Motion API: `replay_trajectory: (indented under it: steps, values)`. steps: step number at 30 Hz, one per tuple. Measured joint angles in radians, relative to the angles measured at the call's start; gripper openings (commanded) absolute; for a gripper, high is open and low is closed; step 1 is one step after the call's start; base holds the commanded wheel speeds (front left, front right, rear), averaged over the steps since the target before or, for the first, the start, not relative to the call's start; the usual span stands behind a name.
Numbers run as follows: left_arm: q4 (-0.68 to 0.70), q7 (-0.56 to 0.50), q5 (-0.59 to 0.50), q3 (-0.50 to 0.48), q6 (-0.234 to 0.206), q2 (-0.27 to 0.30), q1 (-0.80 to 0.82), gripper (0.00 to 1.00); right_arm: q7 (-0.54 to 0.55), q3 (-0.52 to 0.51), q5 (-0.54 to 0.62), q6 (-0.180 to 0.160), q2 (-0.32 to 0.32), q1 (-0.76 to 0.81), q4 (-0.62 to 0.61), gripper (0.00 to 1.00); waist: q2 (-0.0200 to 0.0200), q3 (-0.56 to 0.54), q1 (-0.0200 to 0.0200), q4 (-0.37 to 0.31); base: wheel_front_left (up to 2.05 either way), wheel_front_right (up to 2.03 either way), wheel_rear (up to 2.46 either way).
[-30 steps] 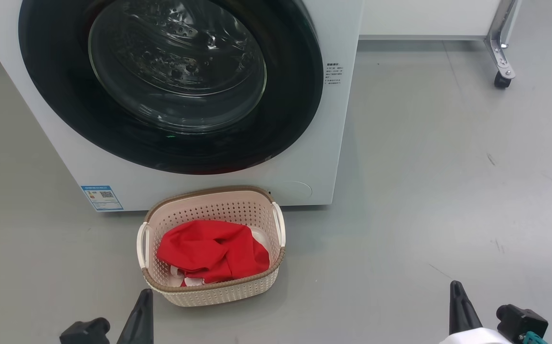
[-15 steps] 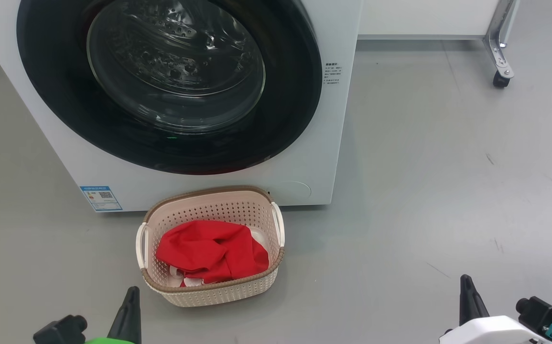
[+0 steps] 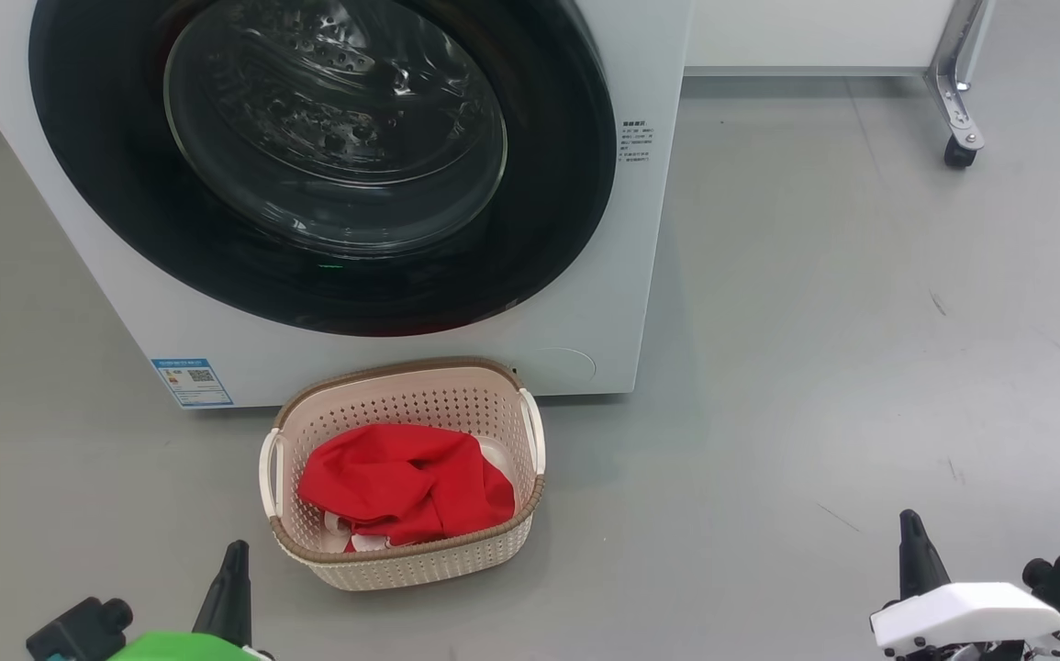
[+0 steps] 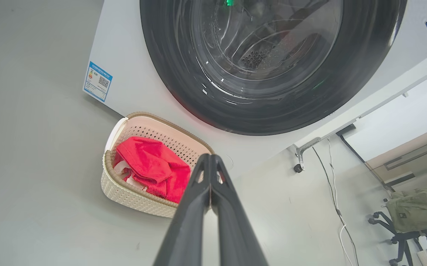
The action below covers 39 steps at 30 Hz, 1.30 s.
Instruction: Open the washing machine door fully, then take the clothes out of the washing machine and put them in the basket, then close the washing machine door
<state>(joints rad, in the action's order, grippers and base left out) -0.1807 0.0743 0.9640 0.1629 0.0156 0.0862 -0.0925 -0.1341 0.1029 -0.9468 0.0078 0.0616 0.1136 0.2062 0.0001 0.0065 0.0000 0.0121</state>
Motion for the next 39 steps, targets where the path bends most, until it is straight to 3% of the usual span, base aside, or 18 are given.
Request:
replay_trajectory:
  steps: [39]
  values:
    - [-0.052,-0.084,0.497,-0.112,0.070,0.000,0.095,0.00,0.107,-0.085,-0.532,0.073,0.035,-0.107,0.030,0.00,0.0000,-0.002,0.0000,-0.009,0.00,0.00,0.00]
